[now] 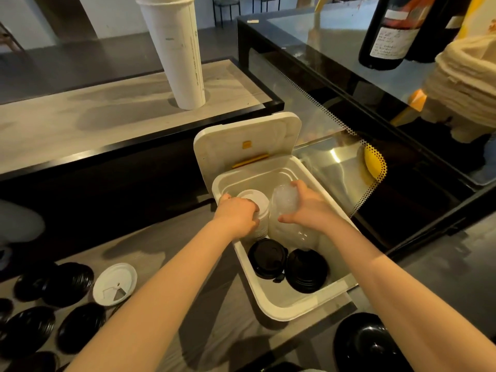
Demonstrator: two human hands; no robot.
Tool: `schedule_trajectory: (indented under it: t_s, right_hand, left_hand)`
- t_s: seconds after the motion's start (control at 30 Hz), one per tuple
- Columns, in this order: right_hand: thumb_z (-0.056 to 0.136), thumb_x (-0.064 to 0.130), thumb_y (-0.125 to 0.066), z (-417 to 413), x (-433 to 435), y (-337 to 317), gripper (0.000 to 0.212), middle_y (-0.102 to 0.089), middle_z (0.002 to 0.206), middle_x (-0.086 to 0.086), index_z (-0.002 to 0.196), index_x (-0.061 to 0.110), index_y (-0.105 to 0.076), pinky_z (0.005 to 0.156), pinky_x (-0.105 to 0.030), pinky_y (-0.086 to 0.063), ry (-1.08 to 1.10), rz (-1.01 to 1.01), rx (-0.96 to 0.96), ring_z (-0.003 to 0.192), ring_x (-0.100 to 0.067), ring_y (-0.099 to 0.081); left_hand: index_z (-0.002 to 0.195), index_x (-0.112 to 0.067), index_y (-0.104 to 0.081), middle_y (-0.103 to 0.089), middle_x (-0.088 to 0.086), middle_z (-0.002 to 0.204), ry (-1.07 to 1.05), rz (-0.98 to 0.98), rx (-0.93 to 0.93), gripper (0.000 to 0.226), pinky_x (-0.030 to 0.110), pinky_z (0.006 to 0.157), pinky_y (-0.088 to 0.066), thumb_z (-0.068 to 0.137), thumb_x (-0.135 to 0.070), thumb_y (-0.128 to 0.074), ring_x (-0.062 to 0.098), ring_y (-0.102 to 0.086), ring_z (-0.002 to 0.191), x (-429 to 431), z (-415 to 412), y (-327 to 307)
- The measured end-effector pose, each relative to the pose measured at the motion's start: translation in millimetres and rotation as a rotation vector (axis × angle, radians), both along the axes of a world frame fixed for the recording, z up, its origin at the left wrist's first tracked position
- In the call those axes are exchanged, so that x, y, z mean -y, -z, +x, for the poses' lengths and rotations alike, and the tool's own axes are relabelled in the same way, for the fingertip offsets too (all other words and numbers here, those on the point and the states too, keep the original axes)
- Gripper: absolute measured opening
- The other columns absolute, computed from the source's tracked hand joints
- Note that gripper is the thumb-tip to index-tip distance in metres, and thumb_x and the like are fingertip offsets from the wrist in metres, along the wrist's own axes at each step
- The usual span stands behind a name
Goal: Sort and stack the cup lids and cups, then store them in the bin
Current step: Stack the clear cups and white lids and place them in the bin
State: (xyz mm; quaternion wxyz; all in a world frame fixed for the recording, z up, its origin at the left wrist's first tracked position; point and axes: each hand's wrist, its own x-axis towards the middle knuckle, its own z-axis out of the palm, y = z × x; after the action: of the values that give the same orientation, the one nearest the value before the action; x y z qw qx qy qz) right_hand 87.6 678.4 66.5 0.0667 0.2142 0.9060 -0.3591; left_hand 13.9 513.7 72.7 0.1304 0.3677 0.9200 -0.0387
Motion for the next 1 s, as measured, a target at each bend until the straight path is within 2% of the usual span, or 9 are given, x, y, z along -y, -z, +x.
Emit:
schedule_trajectory:
  t_s: [0.1, 0.2, 0.3, 0.33, 0.4, 0.57, 0.67, 0.83, 1.0]
  right_hand:
    - [0.068, 0.030, -0.082, 1, -3, -5, 0.089, -0.044, 0.128, -0.002, 0.139, 0.026, -0.028, 0.084, -0.028, -0.039, 0.002, -0.049, -0.058, 0.118, -0.022, -0.046]
    - [0.068, 0.026, -0.083, 9, -4, -18, 0.088, -0.039, 0.120, 0.009, 0.139, 0.026, -0.031, 0.086, -0.024, -0.034, 0.025, -0.106, -0.188, 0.113, -0.011, -0.041]
    - [0.065, 0.027, -0.084, 14, -2, -31, 0.089, -0.041, 0.122, 0.010, 0.137, 0.029, -0.033, 0.090, -0.027, -0.041, -0.018, -0.141, -0.270, 0.112, -0.011, -0.045]
    - [0.064, 0.027, -0.085, 14, -1, -35, 0.088, -0.044, 0.122, 0.009, 0.135, 0.029, -0.034, 0.091, -0.029, -0.044, -0.040, -0.146, -0.298, 0.112, -0.012, -0.048]
    - [0.062, 0.028, -0.085, 12, 3, -42, 0.087, -0.048, 0.125, 0.008, 0.134, 0.028, -0.035, 0.094, -0.037, -0.048, -0.087, -0.134, -0.346, 0.112, -0.015, -0.052]
    - [0.065, 0.035, -0.084, 11, 9, -45, 0.102, -0.035, 0.146, 0.006, 0.146, 0.028, -0.023, 0.105, -0.032, -0.039, -0.144, -0.123, -0.320, 0.128, -0.011, -0.040]
    - [0.074, 0.036, -0.078, 18, 3, -34, 0.098, -0.031, 0.152, 0.000, 0.149, 0.023, -0.018, 0.107, -0.031, -0.033, -0.130, -0.043, -0.209, 0.136, -0.016, -0.035]
    - [0.078, 0.042, -0.070, 36, 8, 4, 0.084, -0.049, 0.131, -0.011, 0.143, 0.014, -0.025, 0.089, -0.037, -0.047, -0.266, 0.412, 0.150, 0.114, -0.027, -0.052]
    - [0.076, 0.040, -0.073, 29, 21, 25, 0.071, -0.049, 0.121, -0.014, 0.126, 0.010, -0.033, 0.084, -0.035, -0.044, -0.257, 0.641, 0.266, 0.114, -0.031, -0.049]
  left_hand:
    - [0.129, -0.024, -0.053, -0.062, 0.001, 0.122, 0.003, 0.028, -0.026, 0.037, 0.034, 0.103, -0.026, 0.095, -0.033, -0.040, 0.023, -0.054, 0.111, 2, 1, 2]
    - [0.135, -0.016, -0.048, -0.053, 0.004, 0.135, -0.128, 0.363, 0.075, 0.044, 0.035, 0.105, -0.031, 0.096, -0.036, -0.042, 0.023, -0.048, 0.123, 1, 4, -1]
    - [0.139, -0.017, -0.044, -0.048, 0.000, 0.139, -0.427, 0.873, 0.636, 0.058, 0.032, 0.101, -0.038, 0.092, -0.051, -0.045, 0.019, -0.045, 0.126, -6, 9, -18]
    - [0.138, -0.020, -0.044, -0.048, -0.001, 0.139, -0.488, 0.947, 0.823, 0.062, 0.034, 0.101, -0.041, 0.089, -0.057, -0.047, 0.019, -0.047, 0.124, -10, 11, -25]
    - [0.135, -0.024, -0.045, -0.048, -0.005, 0.134, -0.545, 0.979, 0.982, 0.062, 0.039, 0.098, -0.047, 0.084, -0.059, -0.053, 0.018, -0.051, 0.117, -14, 11, -33]
    - [0.116, -0.024, -0.052, -0.053, -0.001, 0.123, -0.679, 1.085, 0.940, 0.038, 0.040, 0.092, -0.052, 0.084, -0.043, -0.061, 0.020, -0.055, 0.110, -10, 6, -31]
    - [0.122, -0.021, -0.049, -0.053, -0.001, 0.119, -0.748, 1.197, 0.841, 0.042, 0.038, 0.088, -0.053, 0.085, -0.037, -0.060, 0.021, -0.054, 0.111, 4, 0, -24]
    - [0.121, -0.021, -0.047, -0.052, -0.003, 0.115, -0.771, 1.325, 0.787, 0.039, 0.039, 0.091, -0.053, 0.086, -0.035, -0.060, 0.018, -0.055, 0.111, 25, -4, -15]
    - [0.125, -0.020, -0.046, -0.053, 0.000, 0.121, -0.759, 1.373, 0.811, 0.044, 0.037, 0.089, -0.053, 0.087, -0.035, -0.061, 0.016, -0.056, 0.110, 28, -2, -14]
